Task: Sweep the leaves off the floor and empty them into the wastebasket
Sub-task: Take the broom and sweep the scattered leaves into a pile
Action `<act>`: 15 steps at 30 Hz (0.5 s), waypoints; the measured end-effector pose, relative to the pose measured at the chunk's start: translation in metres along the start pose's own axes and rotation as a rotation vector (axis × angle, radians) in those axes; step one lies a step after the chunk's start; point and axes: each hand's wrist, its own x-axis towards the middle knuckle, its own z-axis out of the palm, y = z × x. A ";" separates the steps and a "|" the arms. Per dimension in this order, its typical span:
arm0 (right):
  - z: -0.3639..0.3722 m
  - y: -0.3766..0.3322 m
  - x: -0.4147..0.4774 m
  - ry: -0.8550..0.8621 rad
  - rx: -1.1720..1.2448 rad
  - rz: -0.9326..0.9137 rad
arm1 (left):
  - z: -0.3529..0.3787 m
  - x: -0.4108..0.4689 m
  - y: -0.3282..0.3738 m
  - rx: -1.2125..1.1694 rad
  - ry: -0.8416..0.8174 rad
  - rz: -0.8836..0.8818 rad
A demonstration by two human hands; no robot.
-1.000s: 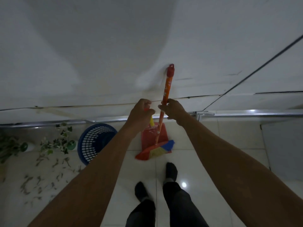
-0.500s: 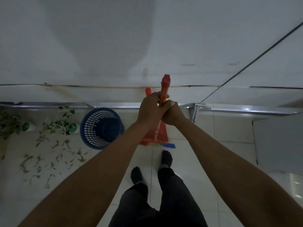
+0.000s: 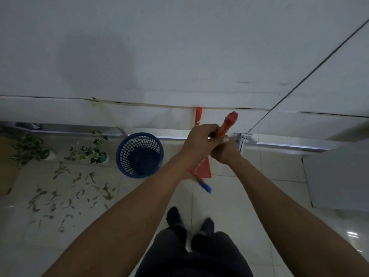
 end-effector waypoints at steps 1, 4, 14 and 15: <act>0.002 -0.004 -0.008 0.021 0.025 0.001 | -0.002 -0.009 0.002 0.004 -0.008 0.007; 0.009 -0.015 -0.030 0.030 0.049 -0.015 | -0.015 -0.035 0.006 0.047 -0.015 0.045; 0.055 -0.020 -0.132 0.147 0.128 -0.091 | 0.012 -0.160 0.006 0.006 0.072 -0.002; 0.062 -0.022 -0.144 0.138 0.131 -0.075 | 0.016 -0.175 0.002 0.010 0.086 -0.008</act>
